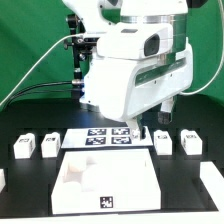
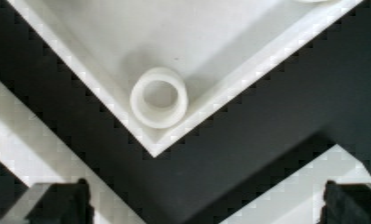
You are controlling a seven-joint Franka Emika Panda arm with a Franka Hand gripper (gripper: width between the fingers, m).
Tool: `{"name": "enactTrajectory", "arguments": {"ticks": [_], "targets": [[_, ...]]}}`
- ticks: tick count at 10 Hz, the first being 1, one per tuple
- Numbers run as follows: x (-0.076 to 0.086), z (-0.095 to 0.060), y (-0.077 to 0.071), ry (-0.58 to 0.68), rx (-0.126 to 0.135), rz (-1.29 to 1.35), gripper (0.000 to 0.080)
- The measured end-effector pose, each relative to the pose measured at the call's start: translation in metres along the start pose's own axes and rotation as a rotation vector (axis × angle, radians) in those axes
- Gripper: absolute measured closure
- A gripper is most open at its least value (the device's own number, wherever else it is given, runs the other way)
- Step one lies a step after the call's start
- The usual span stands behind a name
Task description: Assemble one leg
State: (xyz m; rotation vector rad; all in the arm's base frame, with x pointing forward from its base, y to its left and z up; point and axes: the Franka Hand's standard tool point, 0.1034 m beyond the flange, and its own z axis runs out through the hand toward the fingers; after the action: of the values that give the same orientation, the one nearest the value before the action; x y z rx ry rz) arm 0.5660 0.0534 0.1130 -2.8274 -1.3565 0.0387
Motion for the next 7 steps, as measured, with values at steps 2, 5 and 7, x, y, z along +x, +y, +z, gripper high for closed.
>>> {"name": "enactTrajectory", "arguments": {"ticks": [2, 5, 7], "targets": [[0.0, 0.0, 0.0, 0.0, 0.0, 0.0, 0.015], [0.0, 0.0, 0.0, 0.0, 0.0, -0.023, 0.015], [-0.009, 0.008, -0.013, 0.019, -0.027, -0.107, 0.015]]}}
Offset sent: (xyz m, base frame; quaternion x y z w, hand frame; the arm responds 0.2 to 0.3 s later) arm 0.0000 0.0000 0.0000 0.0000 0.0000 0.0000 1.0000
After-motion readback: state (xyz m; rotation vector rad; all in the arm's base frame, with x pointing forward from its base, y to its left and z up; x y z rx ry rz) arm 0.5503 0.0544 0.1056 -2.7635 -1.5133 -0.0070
